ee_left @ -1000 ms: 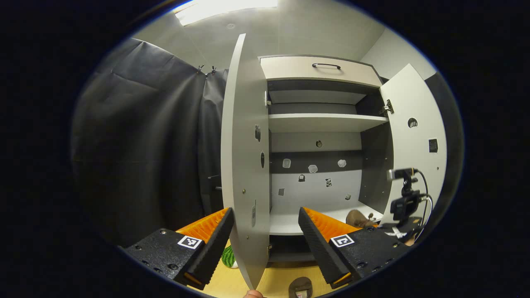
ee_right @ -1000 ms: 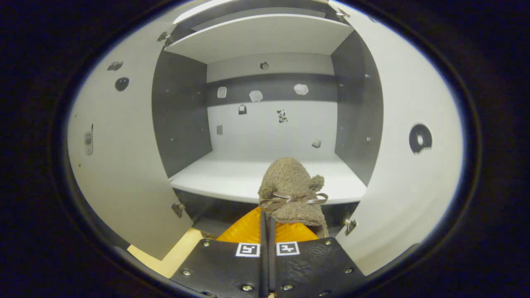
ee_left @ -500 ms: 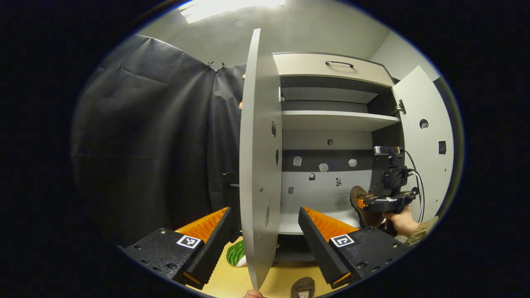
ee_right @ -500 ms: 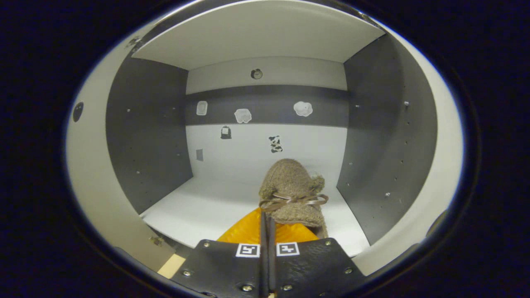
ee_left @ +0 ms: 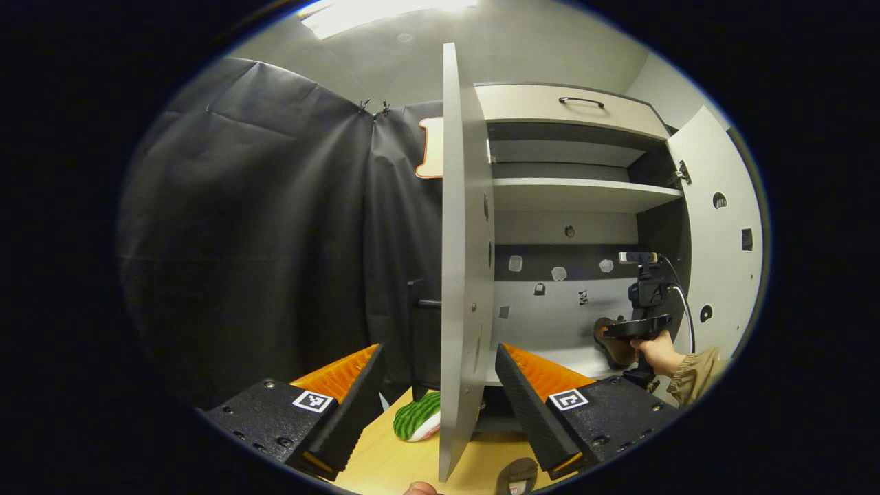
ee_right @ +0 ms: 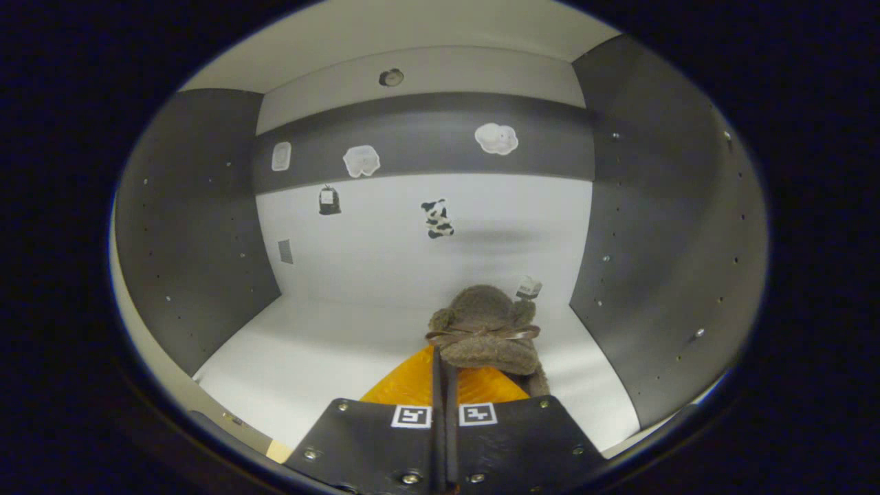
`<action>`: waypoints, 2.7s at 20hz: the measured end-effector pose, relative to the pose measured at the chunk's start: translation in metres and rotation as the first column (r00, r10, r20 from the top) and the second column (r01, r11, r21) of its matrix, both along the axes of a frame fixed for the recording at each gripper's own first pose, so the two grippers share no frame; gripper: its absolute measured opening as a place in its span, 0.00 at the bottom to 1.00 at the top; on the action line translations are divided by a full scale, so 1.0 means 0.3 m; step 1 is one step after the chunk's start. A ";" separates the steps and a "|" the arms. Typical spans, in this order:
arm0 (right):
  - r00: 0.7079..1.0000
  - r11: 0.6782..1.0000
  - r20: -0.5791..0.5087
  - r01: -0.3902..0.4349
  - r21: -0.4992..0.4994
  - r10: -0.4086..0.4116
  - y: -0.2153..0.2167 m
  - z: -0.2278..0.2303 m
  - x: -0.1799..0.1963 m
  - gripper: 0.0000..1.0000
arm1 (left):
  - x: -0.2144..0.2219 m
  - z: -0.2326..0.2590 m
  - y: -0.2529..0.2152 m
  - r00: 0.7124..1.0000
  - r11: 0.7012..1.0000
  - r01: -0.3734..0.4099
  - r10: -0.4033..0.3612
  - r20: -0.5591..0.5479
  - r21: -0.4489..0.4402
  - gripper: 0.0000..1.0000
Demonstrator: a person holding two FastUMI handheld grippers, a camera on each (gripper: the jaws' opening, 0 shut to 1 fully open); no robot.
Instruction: Grab one shoe with the right hand and put it into the shoe cabinet, grab the other shoe with the left hand and put it into the shoe cabinet; then close the right door with the right hand and the left door with the left hand.
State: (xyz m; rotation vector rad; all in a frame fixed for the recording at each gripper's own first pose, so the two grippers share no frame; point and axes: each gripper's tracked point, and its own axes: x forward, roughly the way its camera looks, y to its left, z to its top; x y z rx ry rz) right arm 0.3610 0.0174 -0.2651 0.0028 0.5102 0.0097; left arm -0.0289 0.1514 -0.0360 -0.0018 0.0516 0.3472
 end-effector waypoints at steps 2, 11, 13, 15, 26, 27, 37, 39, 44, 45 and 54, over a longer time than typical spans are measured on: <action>1.000 1.000 -0.024 0.005 0.009 -0.005 0.002 -0.031 0.004 0.01 | -0.001 -0.007 0.012 1.000 1.000 -0.009 0.009 -0.005 -0.003 0.98; 0.999 1.000 -0.046 -0.006 0.023 0.007 0.011 0.040 -0.105 0.13 | -0.018 -0.029 -0.014 1.000 1.000 0.019 -0.019 -0.023 -0.008 0.98; 1.000 0.999 -0.017 -0.018 0.040 0.019 0.020 0.104 -0.163 0.13 | -0.027 -0.050 -0.035 0.999 0.999 0.037 -0.037 -0.035 -0.011 0.99; 0.999 0.999 0.038 -0.034 0.036 0.033 0.019 0.196 -0.227 0.13 | -0.043 -0.080 -0.057 0.996 0.998 0.058 -0.058 -0.061 -0.011 0.98; 0.961 0.998 0.270 -0.062 0.022 0.054 -0.017 0.626 -0.572 0.13 | -0.223 -0.493 -0.212 0.924 0.979 0.165 -0.195 -0.329 -0.118 0.99; 0.960 0.998 0.276 -0.064 0.023 0.055 -0.024 0.644 -0.595 0.13 | -0.243 -0.549 -0.224 0.908 0.976 0.170 -0.208 -0.365 -0.135 0.99; 0.944 0.995 0.321 -0.091 0.030 0.077 -0.047 0.809 -0.786 0.13 | -0.271 -1.188 -0.483 0.669 0.906 0.214 -0.408 -0.621 -0.365 1.00; 0.940 0.995 0.333 -0.093 0.038 0.075 -0.048 0.837 -0.816 0.13 | -0.250 -1.304 -0.502 0.627 0.902 0.197 -0.417 -0.658 -0.385 0.99; 0.937 0.993 0.338 -0.107 0.044 0.086 -0.054 0.880 -0.893 0.13 | -0.185 -1.538 -0.499 0.566 0.912 0.129 -0.390 -0.727 -0.389 0.99; 0.936 0.993 0.339 -0.108 0.038 0.089 -0.056 0.886 -0.906 0.13 | -0.163 -1.567 -0.490 0.571 0.911 0.128 -0.392 -0.721 -0.393 1.00; 0.940 0.996 0.328 -0.091 -0.014 0.091 -0.101 0.901 -0.986 0.13 | -0.059 -1.698 -0.541 0.535 0.895 0.116 -0.421 -0.732 -0.430 0.41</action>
